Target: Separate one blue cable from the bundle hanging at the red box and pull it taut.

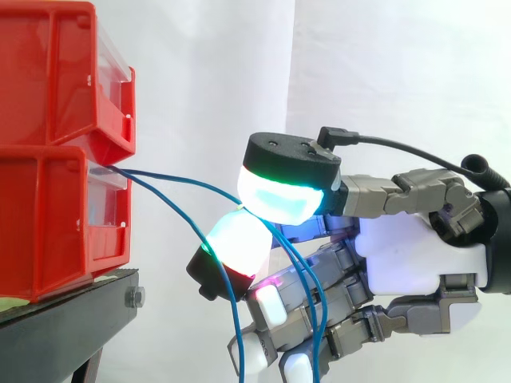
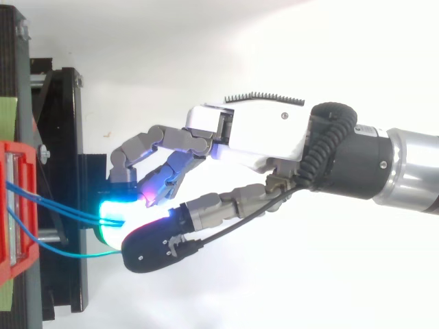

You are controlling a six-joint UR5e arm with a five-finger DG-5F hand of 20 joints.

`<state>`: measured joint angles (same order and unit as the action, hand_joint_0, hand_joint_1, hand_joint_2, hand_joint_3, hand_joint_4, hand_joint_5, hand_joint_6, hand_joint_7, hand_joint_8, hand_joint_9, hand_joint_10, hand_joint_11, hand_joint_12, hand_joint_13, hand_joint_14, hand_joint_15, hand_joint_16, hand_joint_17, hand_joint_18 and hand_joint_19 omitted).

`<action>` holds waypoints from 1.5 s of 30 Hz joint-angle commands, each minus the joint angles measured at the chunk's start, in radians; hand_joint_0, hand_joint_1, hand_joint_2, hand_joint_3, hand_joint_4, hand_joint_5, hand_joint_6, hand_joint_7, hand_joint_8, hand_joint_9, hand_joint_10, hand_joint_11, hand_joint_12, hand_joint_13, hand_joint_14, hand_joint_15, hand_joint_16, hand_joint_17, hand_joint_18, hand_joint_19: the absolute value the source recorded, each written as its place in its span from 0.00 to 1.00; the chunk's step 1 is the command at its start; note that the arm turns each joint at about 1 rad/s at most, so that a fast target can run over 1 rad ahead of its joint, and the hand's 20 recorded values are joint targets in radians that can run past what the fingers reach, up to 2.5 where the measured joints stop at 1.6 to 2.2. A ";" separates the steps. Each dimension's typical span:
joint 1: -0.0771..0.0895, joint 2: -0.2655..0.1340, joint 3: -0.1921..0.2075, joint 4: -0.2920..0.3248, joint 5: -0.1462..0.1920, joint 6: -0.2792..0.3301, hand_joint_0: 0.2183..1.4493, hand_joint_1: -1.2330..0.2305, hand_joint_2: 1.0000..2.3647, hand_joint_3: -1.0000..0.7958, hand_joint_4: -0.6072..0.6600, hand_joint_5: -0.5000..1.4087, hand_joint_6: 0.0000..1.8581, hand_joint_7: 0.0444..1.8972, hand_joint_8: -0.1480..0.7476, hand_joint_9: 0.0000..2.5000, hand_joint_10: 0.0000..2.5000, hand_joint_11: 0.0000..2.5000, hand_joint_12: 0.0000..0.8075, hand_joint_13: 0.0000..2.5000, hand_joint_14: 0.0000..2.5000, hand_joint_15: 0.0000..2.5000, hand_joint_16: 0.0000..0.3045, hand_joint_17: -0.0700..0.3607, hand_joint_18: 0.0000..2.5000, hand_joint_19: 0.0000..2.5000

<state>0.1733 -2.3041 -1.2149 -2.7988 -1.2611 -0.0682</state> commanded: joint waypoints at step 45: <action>0.009 0.000 -0.002 0.001 0.014 0.001 0.36 0.34 0.00 0.28 0.66 0.16 0.45 0.59 0.54 0.36 0.01 0.34 0.48 0.31 0.01 0.21 0.15 0.41 0.31 0.26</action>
<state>0.1822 -2.3040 -1.2164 -2.7979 -1.2472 -0.0675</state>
